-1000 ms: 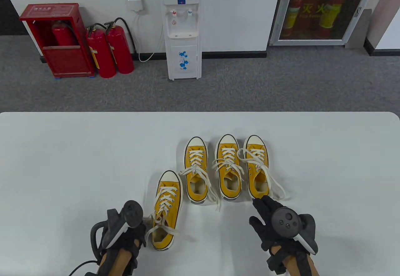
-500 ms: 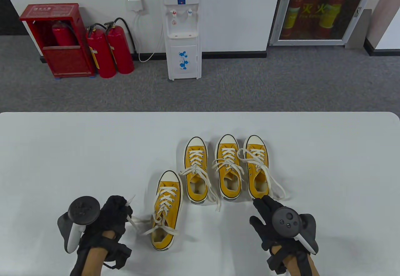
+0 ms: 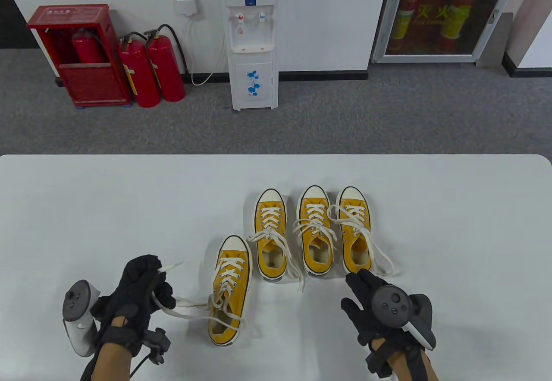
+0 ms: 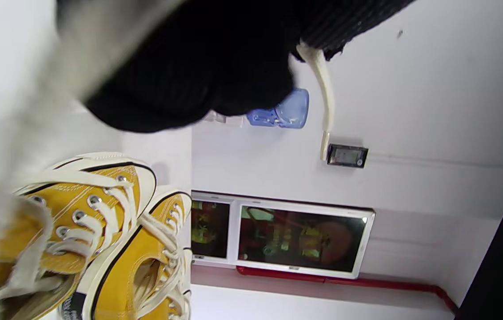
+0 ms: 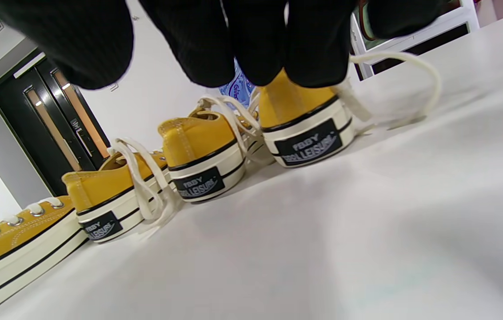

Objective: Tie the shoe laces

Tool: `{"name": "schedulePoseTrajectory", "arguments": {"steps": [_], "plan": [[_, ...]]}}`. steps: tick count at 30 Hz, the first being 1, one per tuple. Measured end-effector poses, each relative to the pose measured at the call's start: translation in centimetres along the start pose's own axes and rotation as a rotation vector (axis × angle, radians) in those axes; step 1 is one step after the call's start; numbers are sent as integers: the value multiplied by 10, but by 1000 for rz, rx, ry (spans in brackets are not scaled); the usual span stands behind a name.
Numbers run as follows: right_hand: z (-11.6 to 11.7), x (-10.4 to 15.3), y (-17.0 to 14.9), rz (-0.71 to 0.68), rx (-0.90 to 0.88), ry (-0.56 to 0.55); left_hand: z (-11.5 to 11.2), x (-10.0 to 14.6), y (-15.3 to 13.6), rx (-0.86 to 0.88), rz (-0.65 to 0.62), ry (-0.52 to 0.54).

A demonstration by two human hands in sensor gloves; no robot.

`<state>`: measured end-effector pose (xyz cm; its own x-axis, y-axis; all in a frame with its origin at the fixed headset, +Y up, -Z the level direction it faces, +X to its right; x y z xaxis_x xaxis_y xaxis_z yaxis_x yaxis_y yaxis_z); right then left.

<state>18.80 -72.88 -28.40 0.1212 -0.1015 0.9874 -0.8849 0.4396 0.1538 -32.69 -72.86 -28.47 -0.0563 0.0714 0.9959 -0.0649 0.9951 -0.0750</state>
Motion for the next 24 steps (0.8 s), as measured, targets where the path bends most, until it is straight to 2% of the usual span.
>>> {"name": "schedulePoseTrajectory", "arguments": {"steps": [1,7,10,16,21,24], "plan": [[-1,-1,4,-7,2,0,3,1,1,-41,-6,11],[-7,-9,51,-80,13,5,24,9,17,-417,-12,251],[-5,-15,82,-124,-12,18,25,9,17,-481,-12,292],[17,-30,151,-228,10,73,22,3,5,-454,16,272],[53,-48,202,-278,14,159,17,0,-2,-496,36,257],[74,-55,222,-290,34,222,14,-2,-3,-516,42,238]]}}
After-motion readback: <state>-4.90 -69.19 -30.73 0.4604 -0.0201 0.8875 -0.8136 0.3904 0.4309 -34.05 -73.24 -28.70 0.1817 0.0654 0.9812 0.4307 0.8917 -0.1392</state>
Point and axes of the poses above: the tracker on the back of each hand, its own y axis roughly to the thumb side, its own x axis roughly from the fingertips to the wrist, z = x × y, the point moved 2 cm from there along -x, roughly from the wrist to the fingertips, and after that the axes turned 2 degrees about -y, right-handed, at the moved point
